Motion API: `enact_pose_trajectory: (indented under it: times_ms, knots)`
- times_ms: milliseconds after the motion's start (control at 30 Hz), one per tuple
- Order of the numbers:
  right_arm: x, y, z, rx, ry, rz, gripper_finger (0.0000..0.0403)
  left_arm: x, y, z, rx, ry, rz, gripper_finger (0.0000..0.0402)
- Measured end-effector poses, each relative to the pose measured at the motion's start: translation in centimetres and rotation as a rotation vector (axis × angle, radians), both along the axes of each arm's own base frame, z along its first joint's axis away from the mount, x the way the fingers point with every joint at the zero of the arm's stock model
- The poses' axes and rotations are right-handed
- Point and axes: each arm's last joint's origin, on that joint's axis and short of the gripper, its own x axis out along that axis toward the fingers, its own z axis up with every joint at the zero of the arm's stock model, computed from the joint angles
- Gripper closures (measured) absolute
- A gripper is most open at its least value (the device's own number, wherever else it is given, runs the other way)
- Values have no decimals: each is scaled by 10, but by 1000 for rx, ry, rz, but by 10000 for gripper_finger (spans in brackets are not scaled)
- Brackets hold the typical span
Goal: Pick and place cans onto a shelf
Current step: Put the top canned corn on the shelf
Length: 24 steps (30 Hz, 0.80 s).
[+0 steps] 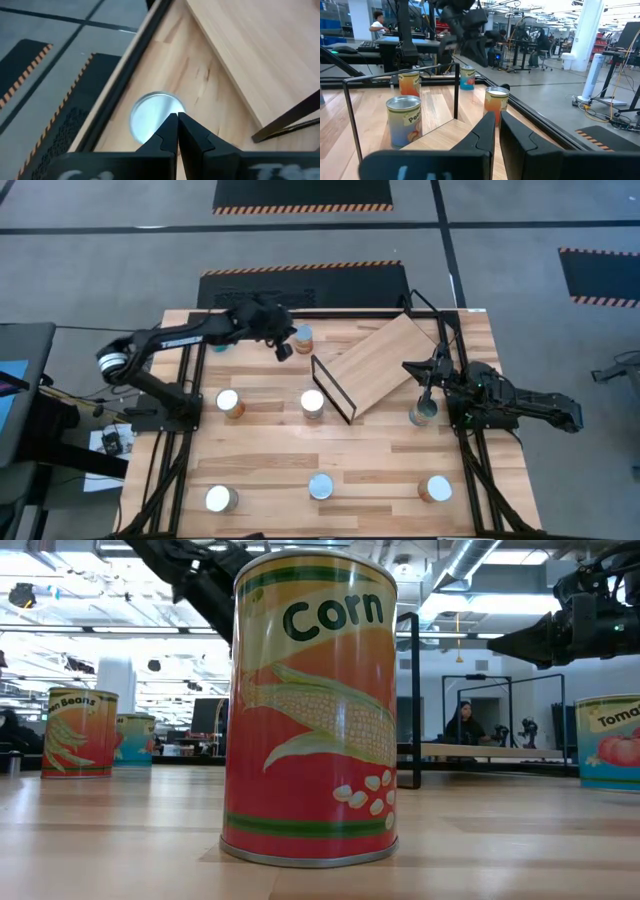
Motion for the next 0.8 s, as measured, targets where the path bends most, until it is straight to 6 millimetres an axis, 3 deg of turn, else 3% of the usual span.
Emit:
enact_pose_trajectory:
  times_ms: [267, 800]
  knots:
    - [0, 0, 0, 0, 0, 0, 353, 11, 3, -14, -6, 26, 10, 393]
    - [0, 0, 0, 0, -2, 0, 353, 20, 6, -35, 125, 160, -213, 298]
